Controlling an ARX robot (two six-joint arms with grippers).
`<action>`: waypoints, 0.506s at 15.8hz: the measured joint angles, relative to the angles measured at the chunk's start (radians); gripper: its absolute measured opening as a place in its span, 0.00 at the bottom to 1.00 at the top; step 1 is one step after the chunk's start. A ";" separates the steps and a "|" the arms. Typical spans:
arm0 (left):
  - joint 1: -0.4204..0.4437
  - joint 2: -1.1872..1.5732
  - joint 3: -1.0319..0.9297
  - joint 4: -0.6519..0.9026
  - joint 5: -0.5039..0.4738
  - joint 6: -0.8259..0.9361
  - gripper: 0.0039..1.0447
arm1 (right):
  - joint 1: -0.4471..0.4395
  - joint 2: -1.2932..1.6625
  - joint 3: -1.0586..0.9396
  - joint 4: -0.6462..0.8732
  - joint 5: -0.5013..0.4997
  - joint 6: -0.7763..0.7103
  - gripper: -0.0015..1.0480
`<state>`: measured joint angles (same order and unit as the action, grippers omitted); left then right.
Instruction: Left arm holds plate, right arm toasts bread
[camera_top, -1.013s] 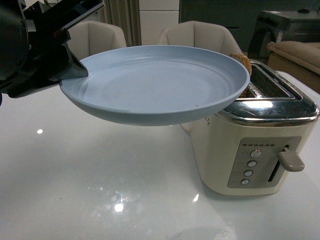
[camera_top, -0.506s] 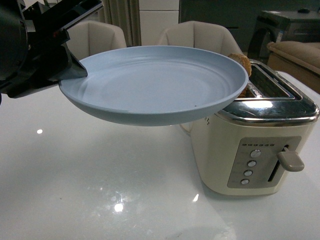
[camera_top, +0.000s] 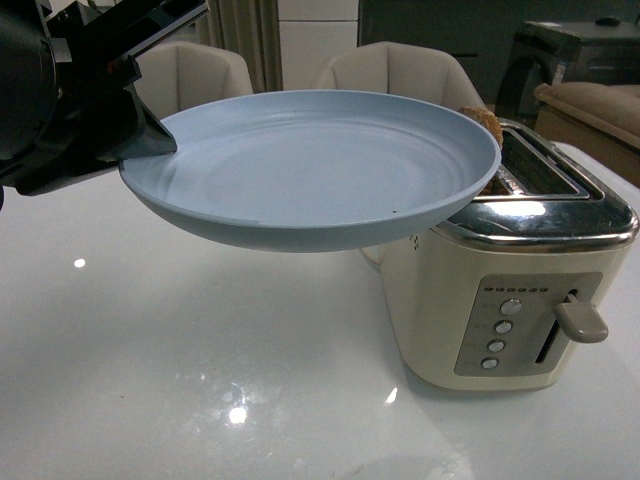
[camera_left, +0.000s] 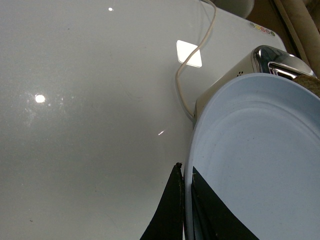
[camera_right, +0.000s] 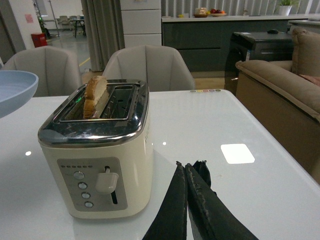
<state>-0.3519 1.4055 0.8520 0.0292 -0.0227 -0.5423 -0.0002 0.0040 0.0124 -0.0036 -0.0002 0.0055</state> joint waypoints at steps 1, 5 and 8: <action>0.000 0.000 0.000 0.000 0.000 0.000 0.02 | 0.000 0.000 0.000 0.000 0.000 -0.001 0.11; 0.000 0.000 0.000 0.000 0.000 0.000 0.02 | 0.000 0.000 0.000 0.000 0.000 -0.001 0.49; 0.000 0.000 0.000 0.000 0.000 0.000 0.02 | 0.000 0.000 0.000 0.000 0.000 -0.001 0.80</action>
<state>-0.3519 1.4055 0.8520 0.0296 -0.0227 -0.5423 -0.0002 0.0040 0.0124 -0.0036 -0.0002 0.0048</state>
